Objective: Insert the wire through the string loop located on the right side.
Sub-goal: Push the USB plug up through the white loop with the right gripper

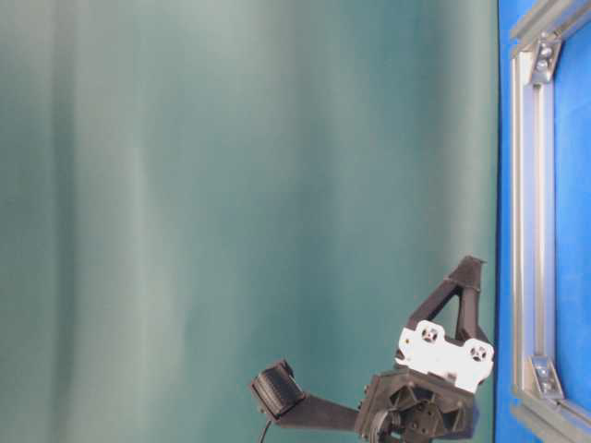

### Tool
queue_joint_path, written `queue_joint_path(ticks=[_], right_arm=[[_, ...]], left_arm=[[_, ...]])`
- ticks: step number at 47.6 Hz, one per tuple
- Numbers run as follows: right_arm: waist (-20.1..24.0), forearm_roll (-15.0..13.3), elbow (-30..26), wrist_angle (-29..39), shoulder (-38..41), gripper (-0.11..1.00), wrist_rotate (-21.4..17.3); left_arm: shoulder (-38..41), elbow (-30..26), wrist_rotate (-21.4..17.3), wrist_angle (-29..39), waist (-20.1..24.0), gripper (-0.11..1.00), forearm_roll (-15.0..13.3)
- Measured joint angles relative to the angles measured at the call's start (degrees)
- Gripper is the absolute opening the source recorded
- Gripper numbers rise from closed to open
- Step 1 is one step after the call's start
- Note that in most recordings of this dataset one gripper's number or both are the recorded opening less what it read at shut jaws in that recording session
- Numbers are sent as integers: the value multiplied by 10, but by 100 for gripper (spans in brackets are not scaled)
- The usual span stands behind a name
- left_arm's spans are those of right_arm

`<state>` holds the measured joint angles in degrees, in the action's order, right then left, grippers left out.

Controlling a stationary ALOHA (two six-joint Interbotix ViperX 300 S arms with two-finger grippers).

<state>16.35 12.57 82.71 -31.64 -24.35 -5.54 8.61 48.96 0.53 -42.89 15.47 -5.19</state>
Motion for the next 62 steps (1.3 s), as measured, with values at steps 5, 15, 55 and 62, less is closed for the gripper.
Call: queue_joint_path(ticks=[5, 15, 55, 62], right_arm=[[0, 0, -13, -7, 26, -4, 0], [0, 2, -57, -55, 105, -4, 0], [-11, 2, -110, -69, 179, -4, 3], [-11, 2, -109, -69, 179, -4, 3]], left_arm=[[0, 0, 0, 0, 0, 0, 0], [0, 0, 0, 0, 0, 0, 1], [0, 0, 5, 0, -56, 0, 1], [0, 0, 15, 0, -116, 0, 1]])
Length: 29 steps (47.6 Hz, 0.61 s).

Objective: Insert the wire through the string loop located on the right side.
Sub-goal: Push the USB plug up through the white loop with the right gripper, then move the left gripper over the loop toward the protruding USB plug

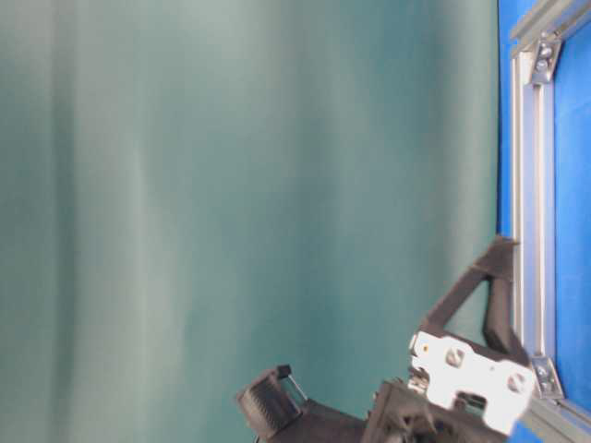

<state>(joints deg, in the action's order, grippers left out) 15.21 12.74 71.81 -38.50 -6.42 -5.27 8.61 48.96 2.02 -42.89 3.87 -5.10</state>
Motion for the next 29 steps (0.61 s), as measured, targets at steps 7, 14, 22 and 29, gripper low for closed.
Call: queue_joint_path(ticks=[7, 14, 22, 29], right_arm=[[1, 1, -1, 1, 0, -4, 0], [1, 1, -1, 0, 0, -4, 0], [0, 1, -1, 0, 0, -4, 0], [0, 1, -1, 1, 0, -4, 0]], left_arm=[[0, 0, 7, 0, -54, 0, -1], [0, -1, 6, 0, -103, 0, 0], [0, -1, 6, 0, -137, 0, 0], [0, -2, 6, 0, -142, 0, 0]])
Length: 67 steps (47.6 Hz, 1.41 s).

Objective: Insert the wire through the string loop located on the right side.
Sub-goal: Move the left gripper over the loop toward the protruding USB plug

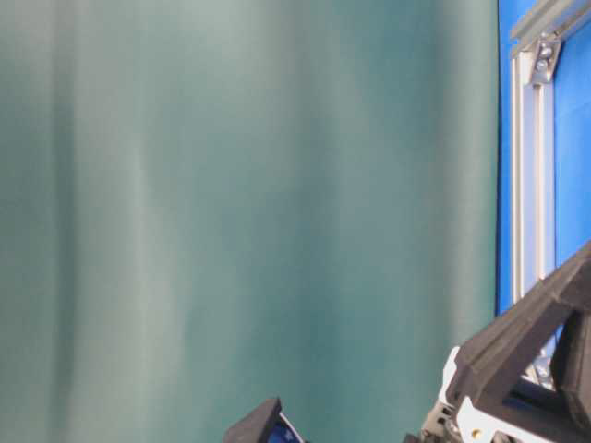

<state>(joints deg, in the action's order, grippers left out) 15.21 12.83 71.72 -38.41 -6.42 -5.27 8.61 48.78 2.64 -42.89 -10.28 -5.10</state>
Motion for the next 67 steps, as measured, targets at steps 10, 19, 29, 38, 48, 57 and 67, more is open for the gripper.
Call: queue_joint_path(ticks=[10, 19, 29, 38, 48, 57, 67], right_arm=[[0, -1, 0, -1, 0, -4, 0], [0, 0, 0, 0, 0, -4, 0], [0, -1, 0, -1, 0, -4, 0], [0, -1, 0, 0, 0, -4, 0], [0, 0, 0, 0, 0, -4, 0], [1, 0, 0, 0, 0, -4, 0], [0, -1, 0, 0, 0, -4, 0]], left_arm=[[0, -6, 0, 1, 0, 0, 0], [6, -35, 0, 8, 4, 0, 0], [39, -105, 0, 51, 12, 0, -1], [76, -191, -1, 119, 28, 0, 0], [101, -251, -2, 178, 33, 0, 0], [113, -267, -2, 183, 35, 0, 0], [118, -267, -2, 185, 35, 0, 0]])
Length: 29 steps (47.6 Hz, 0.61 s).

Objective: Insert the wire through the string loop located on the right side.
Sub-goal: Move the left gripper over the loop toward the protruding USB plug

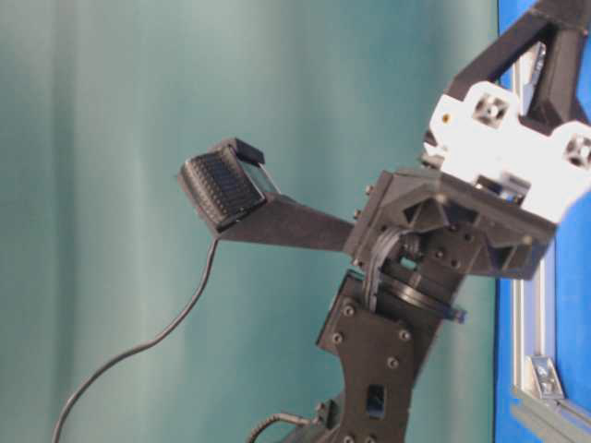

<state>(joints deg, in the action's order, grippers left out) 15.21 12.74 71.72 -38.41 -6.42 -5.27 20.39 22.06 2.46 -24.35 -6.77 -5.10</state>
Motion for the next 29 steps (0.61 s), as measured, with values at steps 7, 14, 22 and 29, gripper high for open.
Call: queue_joint_path(ticks=[7, 14, 22, 29], right_arm=[[0, 1, 0, 0, -1, -4, 0], [1, 1, 0, 0, 0, -4, 0], [0, 1, 0, 1, 0, -4, 0], [0, 1, 0, 1, 0, -4, 0]], left_arm=[[0, -1, 1, 2, 0, 15, 0], [0, -1, 0, 2, 0, 58, 0], [0, -1, -1, 1, -1, 91, -1], [0, -1, -1, 2, -1, 88, 0]])
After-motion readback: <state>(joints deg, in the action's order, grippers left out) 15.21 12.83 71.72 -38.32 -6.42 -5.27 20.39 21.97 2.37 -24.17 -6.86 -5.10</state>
